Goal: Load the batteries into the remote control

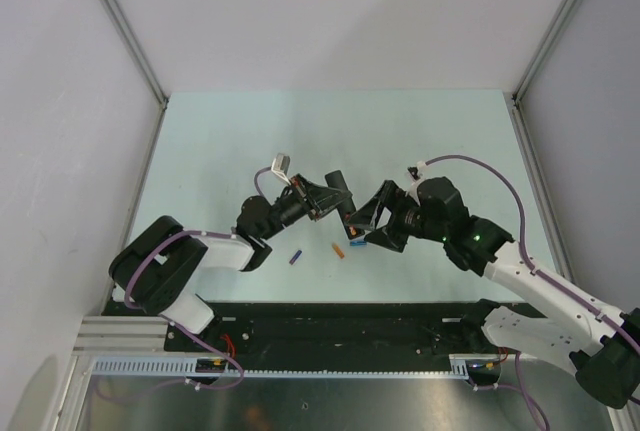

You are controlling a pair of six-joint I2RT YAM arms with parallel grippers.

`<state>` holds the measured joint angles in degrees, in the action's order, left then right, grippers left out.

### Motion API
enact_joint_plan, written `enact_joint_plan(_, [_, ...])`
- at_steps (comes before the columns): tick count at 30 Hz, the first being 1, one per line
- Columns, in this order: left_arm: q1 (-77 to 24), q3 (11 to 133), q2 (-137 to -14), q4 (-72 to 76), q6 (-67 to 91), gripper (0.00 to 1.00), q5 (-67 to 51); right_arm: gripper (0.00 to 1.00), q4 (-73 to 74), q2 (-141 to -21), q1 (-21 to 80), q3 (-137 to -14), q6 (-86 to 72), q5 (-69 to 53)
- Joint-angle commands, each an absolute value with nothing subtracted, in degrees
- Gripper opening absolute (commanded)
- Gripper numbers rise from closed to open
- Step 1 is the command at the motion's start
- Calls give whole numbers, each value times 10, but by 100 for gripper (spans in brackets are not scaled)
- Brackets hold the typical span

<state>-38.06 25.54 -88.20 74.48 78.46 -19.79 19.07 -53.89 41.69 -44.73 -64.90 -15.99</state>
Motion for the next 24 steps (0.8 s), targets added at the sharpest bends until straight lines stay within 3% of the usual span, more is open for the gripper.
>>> enact_joint_plan(1, [-377, 272, -879, 864, 779, 0, -186, 88, 160, -537, 415, -442, -664, -170])
enact_joint_plan(24, [-383, 237, -838, 864, 760, 0, -149, 82, 76, -579, 396, -420, -724, -142])
